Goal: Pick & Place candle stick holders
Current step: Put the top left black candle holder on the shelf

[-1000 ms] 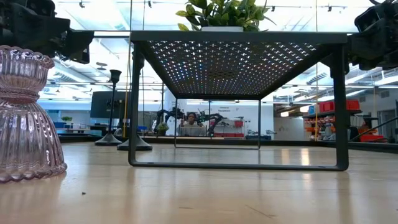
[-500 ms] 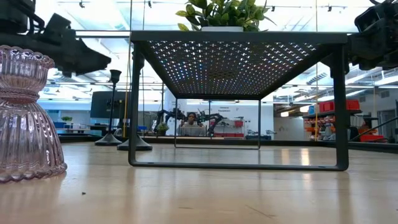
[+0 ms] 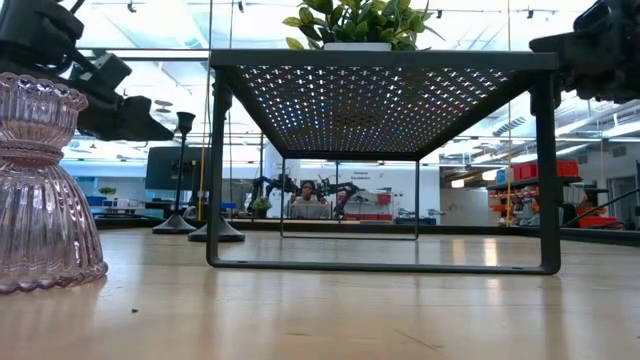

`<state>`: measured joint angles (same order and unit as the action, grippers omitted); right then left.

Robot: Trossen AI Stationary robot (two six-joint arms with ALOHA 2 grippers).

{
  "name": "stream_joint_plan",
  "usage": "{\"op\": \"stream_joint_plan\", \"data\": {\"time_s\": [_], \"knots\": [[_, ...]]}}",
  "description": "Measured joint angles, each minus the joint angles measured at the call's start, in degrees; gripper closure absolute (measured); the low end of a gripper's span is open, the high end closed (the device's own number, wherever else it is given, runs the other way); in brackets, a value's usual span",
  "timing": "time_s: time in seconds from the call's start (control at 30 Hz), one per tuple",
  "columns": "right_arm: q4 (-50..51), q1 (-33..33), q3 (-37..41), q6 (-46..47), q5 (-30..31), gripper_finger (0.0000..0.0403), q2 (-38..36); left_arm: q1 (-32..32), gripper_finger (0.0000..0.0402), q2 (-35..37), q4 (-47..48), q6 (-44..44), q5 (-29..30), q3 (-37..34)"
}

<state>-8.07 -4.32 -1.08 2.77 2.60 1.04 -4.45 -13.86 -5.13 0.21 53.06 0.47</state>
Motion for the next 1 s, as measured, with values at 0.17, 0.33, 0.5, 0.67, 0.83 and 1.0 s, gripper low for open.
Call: {"op": "stream_joint_plan", "data": {"time_s": [0.17,0.33,0.5,0.67,0.83,1.0], "knots": [[-0.12,-0.01,0.0,-0.16,1.67,0.0174,0.0,-1.56,0.0165,-1.75,-1.46,-4.01,-1.14,0.0],[-0.12,0.0,0.0,-0.22,4.46,0.0174,0.0,-4.91,0.0165,-1.95,-1.68,-6.76,-5.95,0.0],[-0.05,0.0,0.0,-0.22,4.38,0.0174,0.0,-8.97,0.0165,-1.93,-2.24,-6.82,-11.64,0.0],[-0.03,-0.02,0.0,-0.23,4.21,0.0174,0.0,-12.75,0.0165,-1.95,-3.43,-6.14,-15.9,0.0],[-0.01,-0.02,0.0,1.08,4.01,0.0174,0.0,-16.12,0.0165,-1.94,-4.56,-5.4,-21.03,0.0],[0.01,0.0,0.0,2.44,6.16,0.0174,0.0,-18.74,0.0165,-1.95,-4.56,-6.1,-25.87,0.0]]}}
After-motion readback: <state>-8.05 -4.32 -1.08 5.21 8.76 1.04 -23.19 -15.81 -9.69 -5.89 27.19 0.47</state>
